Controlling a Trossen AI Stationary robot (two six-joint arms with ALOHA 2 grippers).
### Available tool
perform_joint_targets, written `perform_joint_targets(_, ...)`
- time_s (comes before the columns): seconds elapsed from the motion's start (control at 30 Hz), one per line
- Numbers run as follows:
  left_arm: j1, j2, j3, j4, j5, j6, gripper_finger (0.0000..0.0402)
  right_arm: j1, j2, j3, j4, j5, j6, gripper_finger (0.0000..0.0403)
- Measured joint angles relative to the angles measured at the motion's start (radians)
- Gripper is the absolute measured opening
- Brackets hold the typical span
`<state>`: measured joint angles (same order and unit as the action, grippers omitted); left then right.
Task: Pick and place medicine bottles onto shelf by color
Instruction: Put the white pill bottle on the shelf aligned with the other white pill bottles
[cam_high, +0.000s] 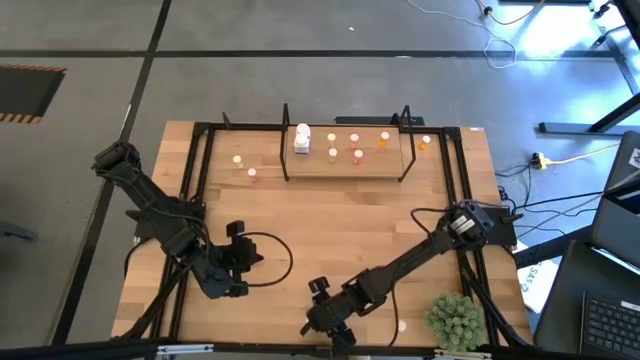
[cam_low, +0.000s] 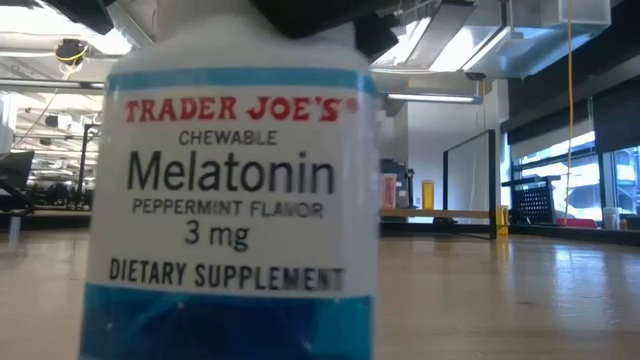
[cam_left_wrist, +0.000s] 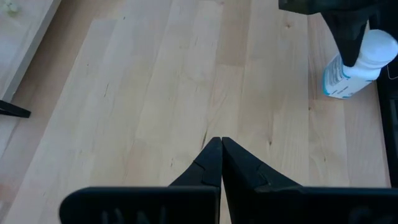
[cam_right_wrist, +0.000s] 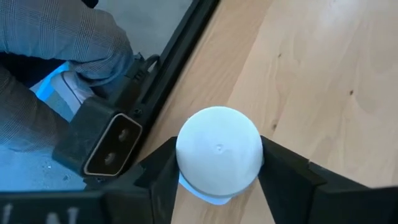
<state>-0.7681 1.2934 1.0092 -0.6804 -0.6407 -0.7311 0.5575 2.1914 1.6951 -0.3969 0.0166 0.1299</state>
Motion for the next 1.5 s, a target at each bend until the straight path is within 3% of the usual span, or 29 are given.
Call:
perform_joint_targets(0.27,0.0,0.0,0.0,0.0,0.0,0.0,0.0,-0.031,0.0,0.0,0.0,-0.005,-0.027,0.0192)
perform_joint_targets(0.57,0.0,0.0,0.0,0.0,0.0,0.001,0.0,-0.102,0.0,0.021,-0.005,-0.09,-0.084,0.0192)
perform_joint_targets(1.13,0.0,0.0,0.0,-0.001,0.004,0.008,0.0,-0.257,-0.002,0.339,-0.425,-0.099,-0.316,0.0191)
perform_joint_targets(1.5,-0.008,0.0,0.0,-0.062,-0.036,-0.035,0.0,-0.42,-0.002,0.372,-0.497,-0.101,-0.403,0.0191)
